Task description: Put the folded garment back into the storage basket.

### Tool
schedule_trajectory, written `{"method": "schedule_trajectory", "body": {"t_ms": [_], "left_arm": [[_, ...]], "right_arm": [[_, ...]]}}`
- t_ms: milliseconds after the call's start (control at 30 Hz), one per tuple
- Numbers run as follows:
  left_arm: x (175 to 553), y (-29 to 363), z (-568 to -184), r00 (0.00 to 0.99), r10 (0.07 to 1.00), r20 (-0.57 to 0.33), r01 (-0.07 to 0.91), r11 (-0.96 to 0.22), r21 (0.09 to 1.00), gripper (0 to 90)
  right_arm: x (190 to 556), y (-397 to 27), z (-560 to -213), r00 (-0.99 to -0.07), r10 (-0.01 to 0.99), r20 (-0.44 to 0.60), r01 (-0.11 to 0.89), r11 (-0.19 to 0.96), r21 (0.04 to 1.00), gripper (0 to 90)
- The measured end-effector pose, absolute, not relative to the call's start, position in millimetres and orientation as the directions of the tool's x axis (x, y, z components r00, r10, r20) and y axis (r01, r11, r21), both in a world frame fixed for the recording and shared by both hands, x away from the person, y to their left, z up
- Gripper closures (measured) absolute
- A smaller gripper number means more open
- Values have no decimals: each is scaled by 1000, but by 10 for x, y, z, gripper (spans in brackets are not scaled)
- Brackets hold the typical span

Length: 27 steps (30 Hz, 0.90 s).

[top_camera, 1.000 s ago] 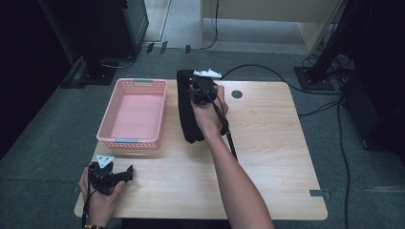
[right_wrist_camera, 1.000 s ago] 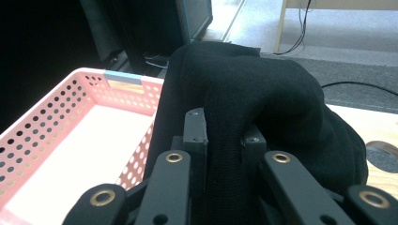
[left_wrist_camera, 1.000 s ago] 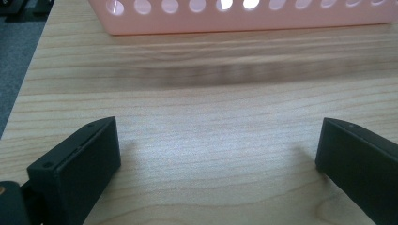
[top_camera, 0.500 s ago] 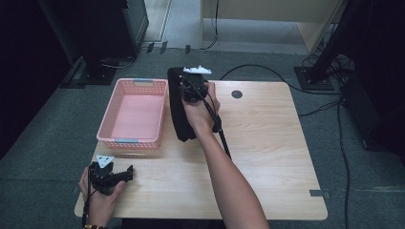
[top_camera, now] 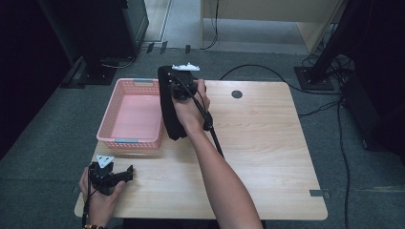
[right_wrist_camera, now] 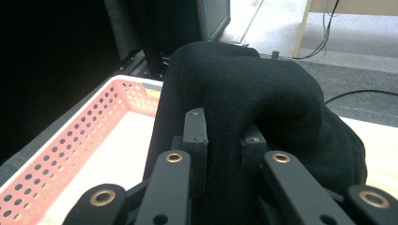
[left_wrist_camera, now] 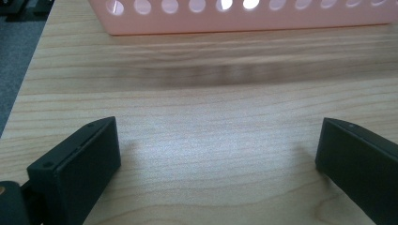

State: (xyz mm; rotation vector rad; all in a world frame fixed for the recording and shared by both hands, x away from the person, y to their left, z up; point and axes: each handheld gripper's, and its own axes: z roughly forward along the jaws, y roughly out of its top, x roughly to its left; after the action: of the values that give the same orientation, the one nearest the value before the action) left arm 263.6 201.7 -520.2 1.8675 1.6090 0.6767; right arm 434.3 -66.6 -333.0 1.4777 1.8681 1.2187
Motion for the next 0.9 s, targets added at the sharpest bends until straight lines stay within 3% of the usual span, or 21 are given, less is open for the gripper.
{"method": "schedule_trajectory", "body": {"t_ms": [900], "left_arm": [[2636, 2013, -5202, 145, 989, 6, 697, -107, 709, 1]], "right_arm": [[4439, -15, -3191, -371, 917, 148, 523, 75, 849, 799]]}}
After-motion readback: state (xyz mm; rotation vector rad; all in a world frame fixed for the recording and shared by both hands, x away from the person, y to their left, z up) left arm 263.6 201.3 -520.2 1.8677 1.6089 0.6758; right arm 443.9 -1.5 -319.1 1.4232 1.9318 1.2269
